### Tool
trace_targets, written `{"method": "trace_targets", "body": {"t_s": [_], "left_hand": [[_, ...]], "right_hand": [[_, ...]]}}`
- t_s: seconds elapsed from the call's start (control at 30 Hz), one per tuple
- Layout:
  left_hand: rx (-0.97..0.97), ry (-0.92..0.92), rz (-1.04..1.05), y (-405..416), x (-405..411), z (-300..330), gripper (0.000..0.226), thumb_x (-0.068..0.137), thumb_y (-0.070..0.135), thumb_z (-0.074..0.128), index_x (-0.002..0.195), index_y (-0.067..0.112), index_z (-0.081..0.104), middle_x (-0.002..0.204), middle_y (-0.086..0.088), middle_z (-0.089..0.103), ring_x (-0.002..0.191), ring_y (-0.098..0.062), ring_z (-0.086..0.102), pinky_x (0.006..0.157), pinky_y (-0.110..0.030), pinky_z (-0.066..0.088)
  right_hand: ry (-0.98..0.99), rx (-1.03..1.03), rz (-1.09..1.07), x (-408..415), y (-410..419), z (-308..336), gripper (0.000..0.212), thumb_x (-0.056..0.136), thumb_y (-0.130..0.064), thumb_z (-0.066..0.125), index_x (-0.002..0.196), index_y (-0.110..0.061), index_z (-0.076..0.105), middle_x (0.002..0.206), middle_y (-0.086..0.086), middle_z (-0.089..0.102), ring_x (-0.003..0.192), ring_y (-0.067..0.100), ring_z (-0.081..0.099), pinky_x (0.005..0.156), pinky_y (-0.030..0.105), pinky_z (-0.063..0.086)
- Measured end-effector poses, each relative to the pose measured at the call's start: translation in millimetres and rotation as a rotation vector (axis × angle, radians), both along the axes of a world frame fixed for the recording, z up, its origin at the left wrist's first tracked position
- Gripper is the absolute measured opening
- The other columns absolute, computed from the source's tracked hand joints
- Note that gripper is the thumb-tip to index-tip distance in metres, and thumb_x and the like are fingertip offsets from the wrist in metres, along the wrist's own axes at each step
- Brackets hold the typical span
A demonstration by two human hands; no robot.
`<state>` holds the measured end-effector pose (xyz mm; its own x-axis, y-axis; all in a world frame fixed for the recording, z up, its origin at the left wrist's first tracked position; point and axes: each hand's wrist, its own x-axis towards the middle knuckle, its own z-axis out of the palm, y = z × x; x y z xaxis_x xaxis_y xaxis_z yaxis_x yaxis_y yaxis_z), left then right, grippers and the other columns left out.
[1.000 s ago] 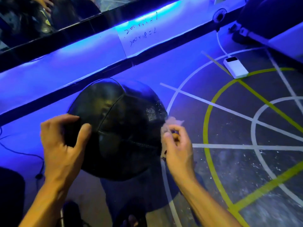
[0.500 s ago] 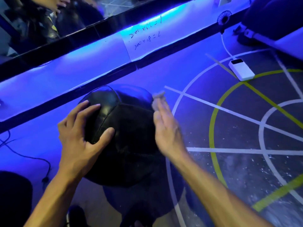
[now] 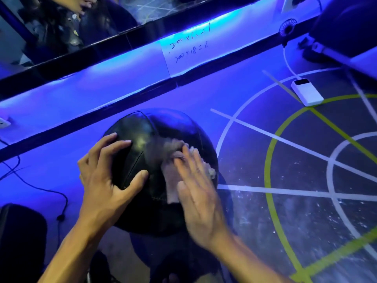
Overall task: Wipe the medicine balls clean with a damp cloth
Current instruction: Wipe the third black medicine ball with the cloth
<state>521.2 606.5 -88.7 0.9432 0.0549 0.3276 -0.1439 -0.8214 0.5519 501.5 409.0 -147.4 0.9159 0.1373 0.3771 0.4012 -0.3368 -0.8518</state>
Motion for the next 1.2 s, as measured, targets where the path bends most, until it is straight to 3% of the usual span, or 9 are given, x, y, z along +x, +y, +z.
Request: {"method": "trace_targets", "body": {"t_s": [0.2,0.3,0.37,0.5,0.67,0.77,0.87,1.0,1.2], "left_hand": [[-0.023,0.036,-0.020,5.3,-8.4,10.2,0.056,0.072,0.062,0.066,0.124,0.045,0.055,0.142,0.017,0.044,0.128,-0.014,0.035,0.110,-0.038,0.029],[-0.157,0.005,0.081,20.9,4.9,18.8,0.032,0.076,0.066,0.065,0.102,0.048,0.060,0.125,0.010,0.052,0.120,-0.018,0.052,0.104,-0.030,0.040],[-0.279,0.090,0.234,41.0,20.4,15.4,0.045,0.075,0.077,0.064,0.112,0.051,0.059,0.134,0.007,0.051,0.124,-0.020,0.055,0.108,-0.031,0.043],[-0.613,0.453,0.175,82.7,29.9,-6.6,0.079,0.079,0.080,0.068,0.141,0.032,0.057,0.143,0.000,0.061,0.132,-0.024,0.059,0.115,-0.059,0.039],[-0.717,0.367,0.183,80.6,12.3,-9.7,0.082,0.076,0.072,0.072,0.143,0.028,0.057,0.138,0.002,0.066,0.131,-0.021,0.060,0.114,-0.053,0.040],[-0.840,0.429,0.102,70.7,-3.3,-14.2,0.089,0.075,0.075,0.072,0.145,0.023,0.056,0.141,-0.005,0.064,0.136,-0.028,0.055,0.116,-0.063,0.034],[-0.824,0.473,0.068,68.3,-18.8,-26.6,0.081,0.067,0.078,0.076,0.130,0.028,0.064,0.133,-0.008,0.066,0.135,-0.031,0.054,0.112,-0.063,0.036],[-0.666,0.405,0.023,47.8,-13.8,-16.4,0.093,0.054,0.085,0.078,0.135,0.042,0.060,0.145,0.022,0.056,0.138,0.000,0.049,0.115,-0.046,0.038],[-0.137,0.228,-0.120,-7.9,14.9,-5.5,0.082,0.075,0.082,0.057,0.151,0.060,0.033,0.167,0.019,0.020,0.155,-0.003,0.016,0.125,-0.041,0.019]], "right_hand": [[0.689,0.207,-0.411,38.7,-33.0,-41.9,0.046,0.110,-0.029,0.034,0.154,-0.023,0.044,0.158,-0.002,0.045,0.144,0.016,0.041,0.110,0.022,0.031],[0.957,0.370,-0.429,45.0,-43.4,-71.9,0.044,0.101,-0.042,0.040,0.114,-0.015,0.073,0.116,-0.001,0.075,0.103,0.017,0.063,0.089,0.036,0.050],[1.132,0.620,-0.432,40.4,-44.2,-88.8,0.037,0.105,-0.030,0.046,0.082,-0.016,0.070,0.075,-0.005,0.072,0.068,0.012,0.060,0.060,0.029,0.048],[1.348,0.821,-0.473,28.0,-28.2,-88.7,0.029,0.105,-0.019,0.044,0.089,-0.013,0.068,0.070,0.008,0.068,0.051,0.018,0.060,0.043,0.025,0.046],[1.292,0.920,-0.540,23.4,-22.9,-72.9,0.029,0.099,-0.019,0.053,0.076,-0.013,0.069,0.078,0.012,0.072,0.058,0.020,0.062,0.048,0.027,0.048],[1.034,0.838,-0.562,23.7,-39.1,-52.4,0.034,0.101,-0.031,0.058,0.075,-0.018,0.075,0.087,0.000,0.074,0.077,0.014,0.065,0.072,0.035,0.055],[0.722,0.619,-0.448,40.5,-73.4,-30.1,0.032,0.105,-0.040,0.049,0.111,-0.023,0.076,0.114,-0.009,0.074,0.110,0.009,0.065,0.098,0.036,0.051],[0.634,0.277,-0.431,52.5,-97.5,-34.3,0.055,0.092,-0.056,0.041,0.138,-0.034,0.061,0.136,-0.013,0.066,0.131,0.009,0.057,0.113,0.047,0.043],[0.331,0.137,-0.447,28.4,-64.9,-19.1,0.056,0.099,-0.034,0.033,0.155,-0.031,0.041,0.160,-0.023,0.033,0.146,-0.004,0.031,0.119,0.017,0.025]]}}
